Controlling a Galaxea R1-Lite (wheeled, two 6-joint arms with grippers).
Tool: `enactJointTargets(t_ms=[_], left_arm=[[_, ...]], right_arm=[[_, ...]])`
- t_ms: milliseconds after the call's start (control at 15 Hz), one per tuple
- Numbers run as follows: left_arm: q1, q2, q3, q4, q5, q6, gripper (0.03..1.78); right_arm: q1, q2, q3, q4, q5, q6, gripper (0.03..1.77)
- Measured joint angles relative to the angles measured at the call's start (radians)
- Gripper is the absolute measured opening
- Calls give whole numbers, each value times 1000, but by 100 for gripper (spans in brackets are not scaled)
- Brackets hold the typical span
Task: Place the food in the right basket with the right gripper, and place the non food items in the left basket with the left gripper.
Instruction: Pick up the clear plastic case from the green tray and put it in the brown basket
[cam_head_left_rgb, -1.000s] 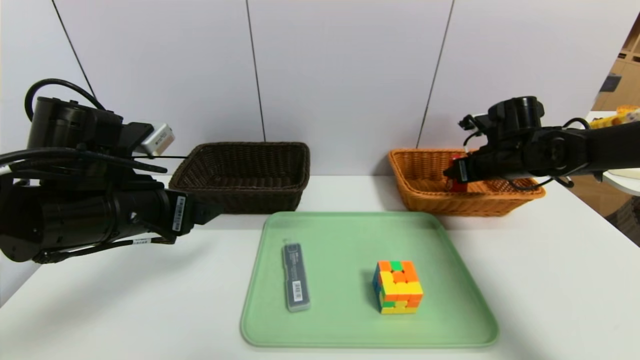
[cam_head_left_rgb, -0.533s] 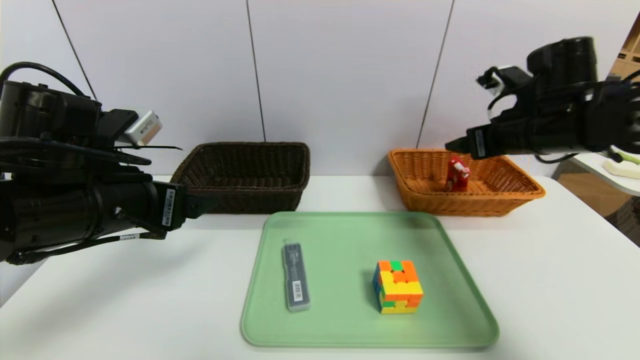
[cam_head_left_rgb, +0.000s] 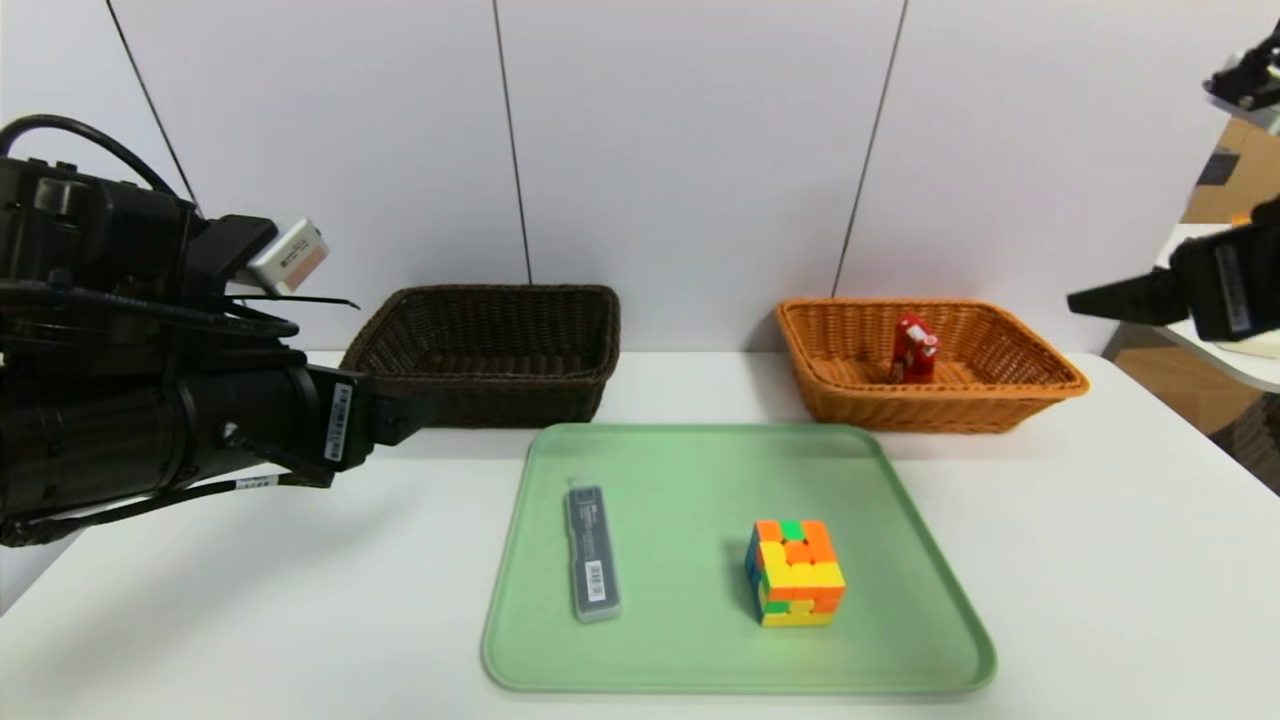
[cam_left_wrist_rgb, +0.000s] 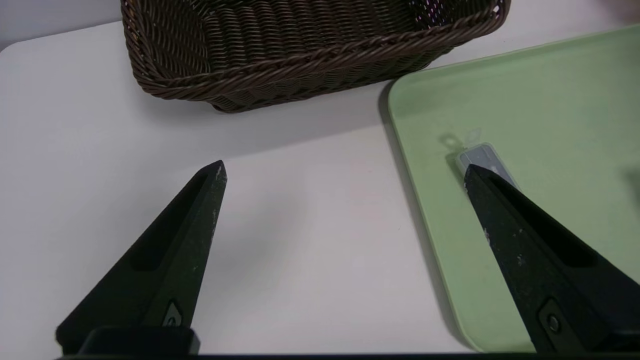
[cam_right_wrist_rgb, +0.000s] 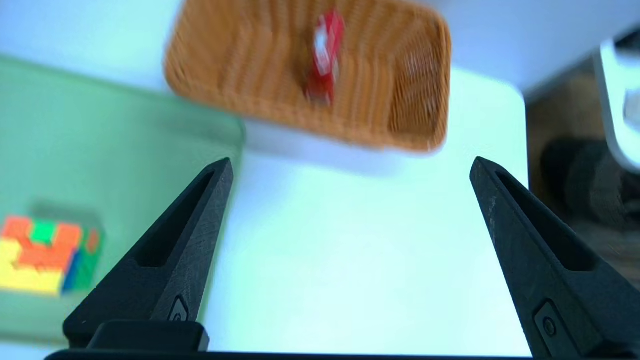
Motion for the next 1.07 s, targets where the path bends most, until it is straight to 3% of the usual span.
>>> enactJointTargets(t_ms=[200,667,867,1067], left_arm=[[-29,0,0,33,10,0,169],[-154,90,-133,159,97,-23,169],[-222,186,-259,253,147,-94,169],[-295,293,-378,376,183,-244,169]], right_arm=[[-47,-64,53,131,-1,4,166],[-56,-156,157,146,-27,6,169],[-56,-187,210,146,-39,6,169],[-66,-226,254,157,-60,5,169]])
